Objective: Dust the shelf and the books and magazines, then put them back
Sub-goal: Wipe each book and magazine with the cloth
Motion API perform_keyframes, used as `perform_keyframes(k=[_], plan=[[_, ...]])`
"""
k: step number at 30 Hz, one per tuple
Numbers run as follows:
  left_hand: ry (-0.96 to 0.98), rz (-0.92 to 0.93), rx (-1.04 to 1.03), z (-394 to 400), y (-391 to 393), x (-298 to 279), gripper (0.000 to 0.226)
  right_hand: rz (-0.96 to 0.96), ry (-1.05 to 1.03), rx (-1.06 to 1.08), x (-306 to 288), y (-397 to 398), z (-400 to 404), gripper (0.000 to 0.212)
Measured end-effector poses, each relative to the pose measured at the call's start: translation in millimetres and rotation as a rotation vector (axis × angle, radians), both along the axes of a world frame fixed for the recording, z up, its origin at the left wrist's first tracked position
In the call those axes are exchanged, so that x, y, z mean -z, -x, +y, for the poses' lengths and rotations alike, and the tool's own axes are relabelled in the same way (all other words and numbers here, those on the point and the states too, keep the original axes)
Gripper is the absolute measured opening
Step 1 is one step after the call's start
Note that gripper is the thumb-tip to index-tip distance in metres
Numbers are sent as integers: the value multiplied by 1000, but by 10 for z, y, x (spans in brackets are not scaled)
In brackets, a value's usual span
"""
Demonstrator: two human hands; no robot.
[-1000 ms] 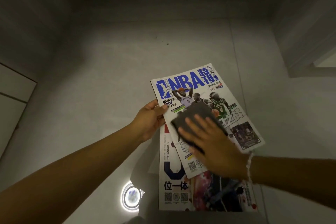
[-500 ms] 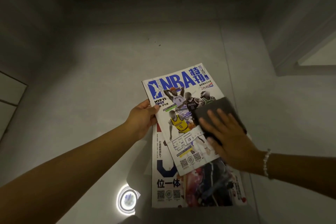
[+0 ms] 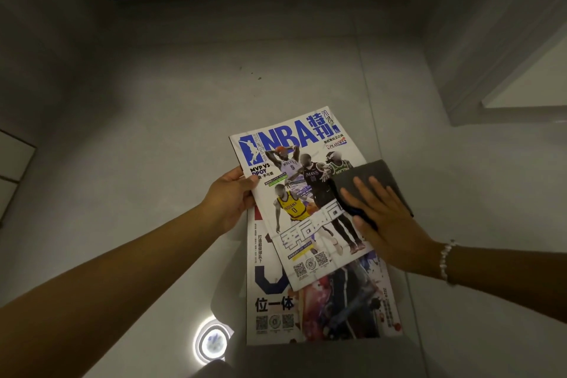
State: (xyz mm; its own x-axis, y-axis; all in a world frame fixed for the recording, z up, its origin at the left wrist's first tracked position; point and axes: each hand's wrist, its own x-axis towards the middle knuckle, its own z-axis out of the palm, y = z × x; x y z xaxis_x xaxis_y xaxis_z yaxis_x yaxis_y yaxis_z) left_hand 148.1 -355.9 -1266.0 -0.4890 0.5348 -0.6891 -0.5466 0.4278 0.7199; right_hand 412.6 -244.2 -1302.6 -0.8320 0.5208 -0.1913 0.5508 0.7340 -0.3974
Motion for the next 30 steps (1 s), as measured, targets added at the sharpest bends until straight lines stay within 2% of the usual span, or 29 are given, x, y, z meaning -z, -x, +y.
perform_keyframes(k=[2, 5, 8, 13, 16, 21, 25, 30], plan=[[5, 4, 4, 5, -8, -10, 35, 15, 17, -18, -30, 27, -179, 68], [8, 4, 12, 9, -15, -31, 35, 39, 52, -181, -5, -7, -423, 59], [11, 4, 6, 7, -11, -49, 33, 47, 113, -220, -24, -3, -348, 57], [21, -5, -20, -7, -34, -75, 34, 19, 112, -4, -68, 241, 54, 75], [-5, -8, -17, -37, -50, -94, 34, -67, 103, 58, -173, 501, 135, 63], [-60, 24, 33, -95, -73, -195, 29, -27, 345, 100, -443, 910, -21, 46], [-158, 1, 101, -60, -97, -327, 28, 30, 589, 209, -732, 1131, -157, 52], [-261, -30, 148, 21, -161, -515, 27, 213, 662, 248, -932, 1270, -254, 47]])
